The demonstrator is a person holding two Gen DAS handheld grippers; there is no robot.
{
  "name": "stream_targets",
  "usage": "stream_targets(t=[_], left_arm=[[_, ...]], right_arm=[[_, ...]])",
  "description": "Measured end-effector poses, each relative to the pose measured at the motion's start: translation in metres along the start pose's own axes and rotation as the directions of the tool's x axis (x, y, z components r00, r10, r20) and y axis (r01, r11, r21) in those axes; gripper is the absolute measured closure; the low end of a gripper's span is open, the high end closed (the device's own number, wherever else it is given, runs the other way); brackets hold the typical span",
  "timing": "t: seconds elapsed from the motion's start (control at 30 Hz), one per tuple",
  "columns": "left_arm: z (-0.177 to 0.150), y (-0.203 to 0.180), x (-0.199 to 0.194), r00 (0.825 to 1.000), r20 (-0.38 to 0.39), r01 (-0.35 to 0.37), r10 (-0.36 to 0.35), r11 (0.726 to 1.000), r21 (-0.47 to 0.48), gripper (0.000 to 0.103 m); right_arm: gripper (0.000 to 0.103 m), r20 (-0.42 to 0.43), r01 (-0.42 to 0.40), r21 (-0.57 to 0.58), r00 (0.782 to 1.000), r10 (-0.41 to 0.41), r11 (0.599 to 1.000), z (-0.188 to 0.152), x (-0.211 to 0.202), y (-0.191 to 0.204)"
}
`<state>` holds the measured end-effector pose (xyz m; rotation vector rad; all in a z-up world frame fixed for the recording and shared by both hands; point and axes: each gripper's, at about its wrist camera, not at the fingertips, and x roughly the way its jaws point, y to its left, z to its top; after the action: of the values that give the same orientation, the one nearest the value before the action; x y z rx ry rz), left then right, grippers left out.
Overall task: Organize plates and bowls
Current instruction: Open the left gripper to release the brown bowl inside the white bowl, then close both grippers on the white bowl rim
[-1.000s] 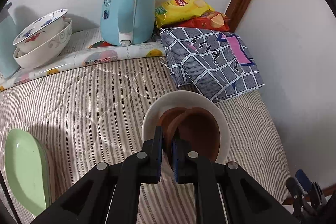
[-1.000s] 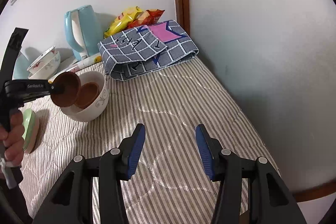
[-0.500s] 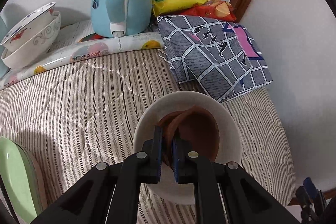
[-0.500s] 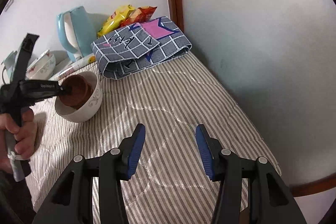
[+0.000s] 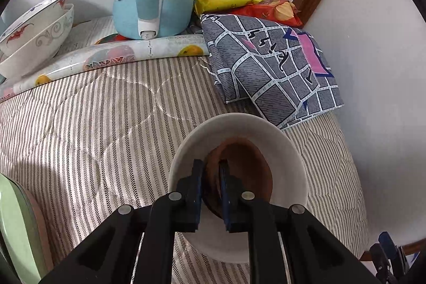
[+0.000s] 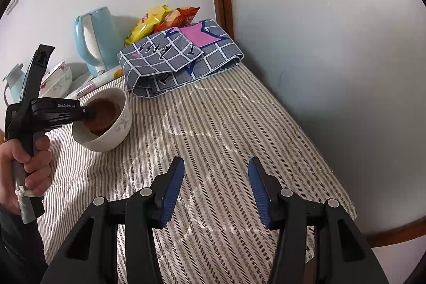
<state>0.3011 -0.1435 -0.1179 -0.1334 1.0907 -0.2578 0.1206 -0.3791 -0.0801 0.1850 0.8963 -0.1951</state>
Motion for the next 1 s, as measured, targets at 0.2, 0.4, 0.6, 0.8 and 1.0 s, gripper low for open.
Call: stream_targets(t=[0.2,0.4,0.6,0.8,1.0], left_arm=[[-0.003,-0.003,-0.005,1.0,-0.017,0.015,-0.015,0.999,0.031,0.08],[-0.006,-0.007,-0.024,1.0,0.025,0.006,-0.008,0.997,0.08,0.074],[-0.005,0.009,-0.036,0.999,0.04,-0.021,0.019,0.998,0.051,0.072],[-0.008,0.028,-0.037,0.999,0.039,-0.026,0.025,1.0,0.01,0.066],[-0.008,0.036,-0.028,0.999,0.027,-0.016,0.016,1.0,-0.002,0.066]], right_arm=[[0.053,-0.005,-0.007,-0.013,1.0,0.007,1.0,0.0,0.001,0.007],[0.053,-0.007,-0.034,-0.036,0.999,0.034,0.999,0.005,0.007,0.021],[0.053,-0.009,-0.058,-0.056,0.998,0.057,0.997,0.02,0.018,0.037],[0.053,0.002,-0.108,-0.073,0.994,0.108,0.991,0.038,0.032,0.061],[0.053,-0.018,-0.155,-0.075,0.988,0.154,0.985,0.051,0.057,0.082]])
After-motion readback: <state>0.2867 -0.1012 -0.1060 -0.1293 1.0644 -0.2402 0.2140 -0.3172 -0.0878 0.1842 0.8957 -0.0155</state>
